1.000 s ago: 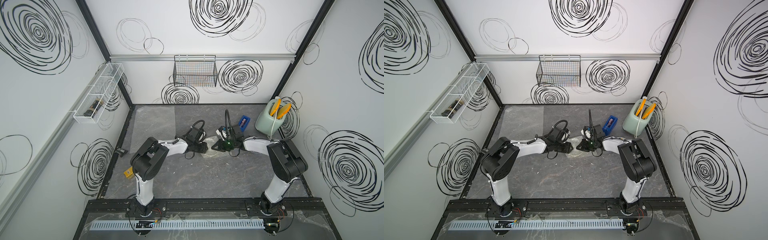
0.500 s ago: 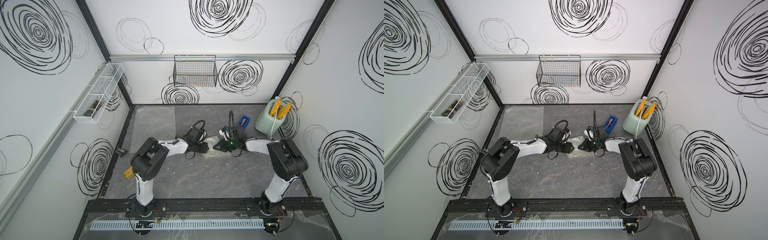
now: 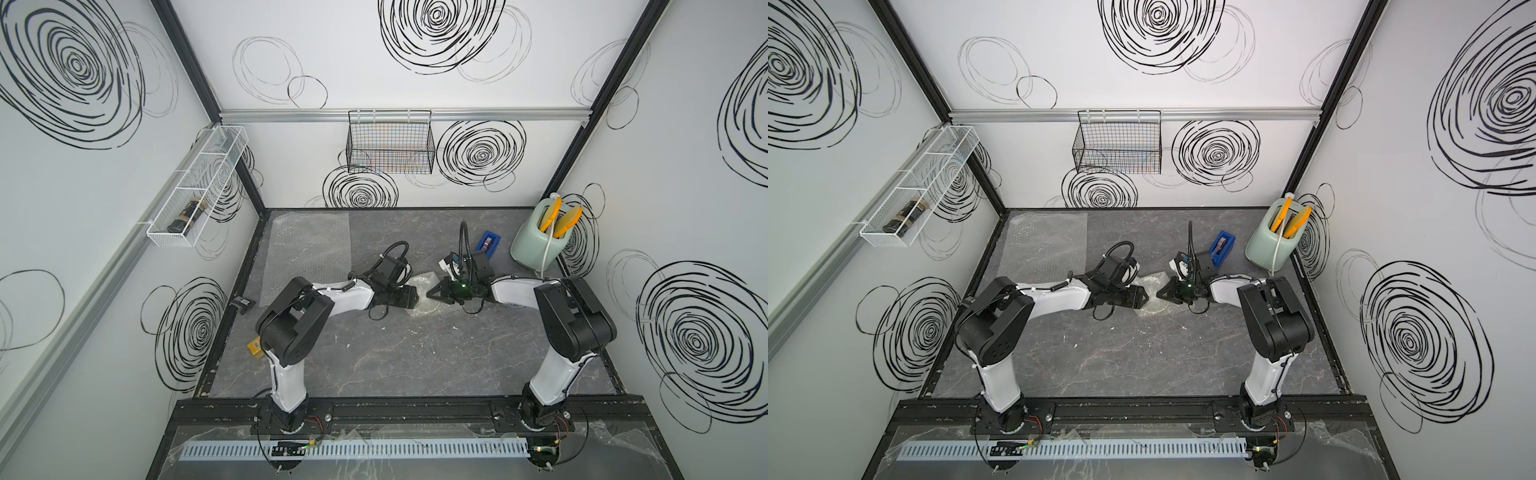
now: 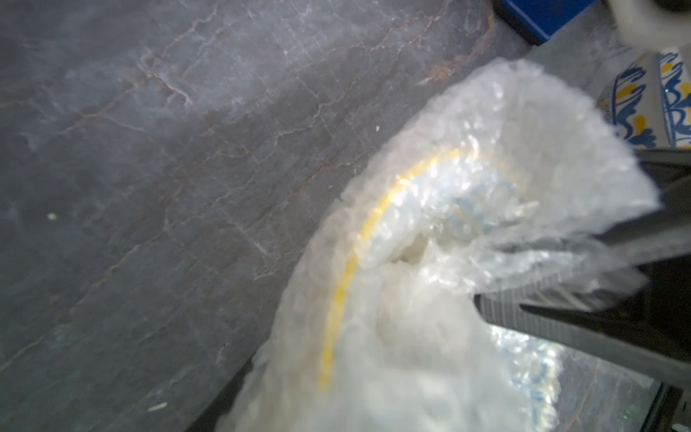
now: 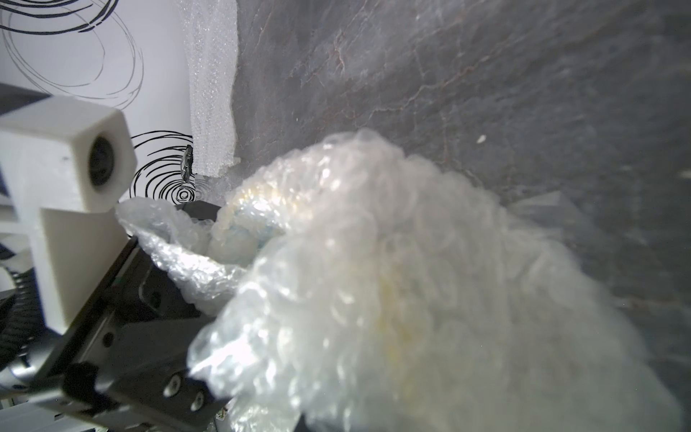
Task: Wrap bowls in bubble wrap
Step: Stick the tape on the bubble wrap.
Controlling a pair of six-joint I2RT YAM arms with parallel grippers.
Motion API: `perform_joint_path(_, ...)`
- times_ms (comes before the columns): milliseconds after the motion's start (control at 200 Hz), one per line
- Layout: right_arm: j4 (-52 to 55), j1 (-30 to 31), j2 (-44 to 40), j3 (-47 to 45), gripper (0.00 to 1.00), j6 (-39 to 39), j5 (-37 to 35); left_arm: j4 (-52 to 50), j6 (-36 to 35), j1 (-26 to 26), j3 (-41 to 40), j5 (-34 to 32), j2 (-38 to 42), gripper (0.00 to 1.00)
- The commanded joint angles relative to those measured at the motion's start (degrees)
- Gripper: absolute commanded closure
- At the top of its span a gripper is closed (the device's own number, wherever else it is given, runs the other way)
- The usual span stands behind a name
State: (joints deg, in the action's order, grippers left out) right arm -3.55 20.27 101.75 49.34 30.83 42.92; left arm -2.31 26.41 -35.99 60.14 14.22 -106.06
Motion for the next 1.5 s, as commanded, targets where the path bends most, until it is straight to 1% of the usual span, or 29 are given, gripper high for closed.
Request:
perform_joint_path(0, 0.98, 0.25, 0.89, 0.79, 1.0, -0.51, -1.57, -0.22, 1.18, 1.15, -1.35, 0.28, 5.35, 0.24)
perform_joint_path(85, 1.18, 0.29, 0.83, 1.05, 1.0, -0.51, -1.52, 1.19, 1.33, 1.83, -2.79, 0.33, 8.42, 0.11)
perform_joint_path(165, 1.35, 0.39, 0.94, 1.33, 1.0, -0.67, -1.42, 2.71, 1.18, 2.89, -4.05, 1.57, 10.3, 0.04)
perform_joint_path(230, 1.5, 0.62, 0.99, 1.54, 1.0, -0.75, -1.3, 5.97, 0.53, 3.75, -5.68, 3.52, 11.69, 0.0)
perform_joint_path(280, 1.6, 0.74, 0.87, 1.8, 1.0, -0.85, -1.27, 8.4, -1.01, 3.95, -6.38, 4.42, 12.27, 0.03)
perform_joint_path(305, 1.68, 0.87, 0.9, 1.84, 1.0, -0.94, -1.26, 9.8, -1.56, 3.93, -6.71, 4.98, 12.37, 0.03)
perform_joint_path(390, 1.93, 0.84, 0.9, 1.98, 1.0, -1.12, -1.2, 13.35, -6.72, 3.75, -7.11, 7.49, 12.19, 0.03)
perform_joint_path(445, 2.05, 0.88, 0.9, 2.03, 1.0, -1.21, -1.26, 16.43, -9.28, 3.56, -8.27, 7.07, 12.61, 0.04)
perform_joint_path(500, 2.14, 0.91, 0.89, 2.03, 1.0, -1.28, -1.19, 18.64, -11.0, 4.11, -8.96, 8.26, 12.4, 0.04)
perform_joint_path(610, 2.41, 0.98, 0.9, 2.19, 1.0, -1.52, -1.19, 22.44, -11.38, 5.61, -9.33, 12.45, 10.39, 0.03)
perform_joint_path(780, 2.95, 1.01, 0.99, 2.4, 1.0, -1.95, -1.47, 24.39, -12.18, 4.68, -8.6, 14.74, 6.76, 0.03)
perform_joint_path(926, 3.02, 1.07, 1.27, 2.37, 1.0, -2.08, -1.57, 22.2, -14.48, 3.04, -6.18, 12.38, 4.81, 0.03)
perform_joint_path(1126, 3.2, 1.34, 1.94, 2.58, 1.0, -2.33, -1.72, 21.52, -14.88, 1.68, -3.94, 10.23, 2.34, 0.04)
perform_joint_path(1286, 3.68, 1.57, 2.24, 3.01, 1.0, -2.7, -1.83, 19.35, -15.29, 1.88, -0.55, 9.65, -0.73, 0.04)
perform_joint_path(1496, 4.16, 1.68, 2.27, 3.08, 1.0, -2.97, -2.28, 18.99, -15.76, 2.16, 0.99, 9.52, -2.86, 0.04)
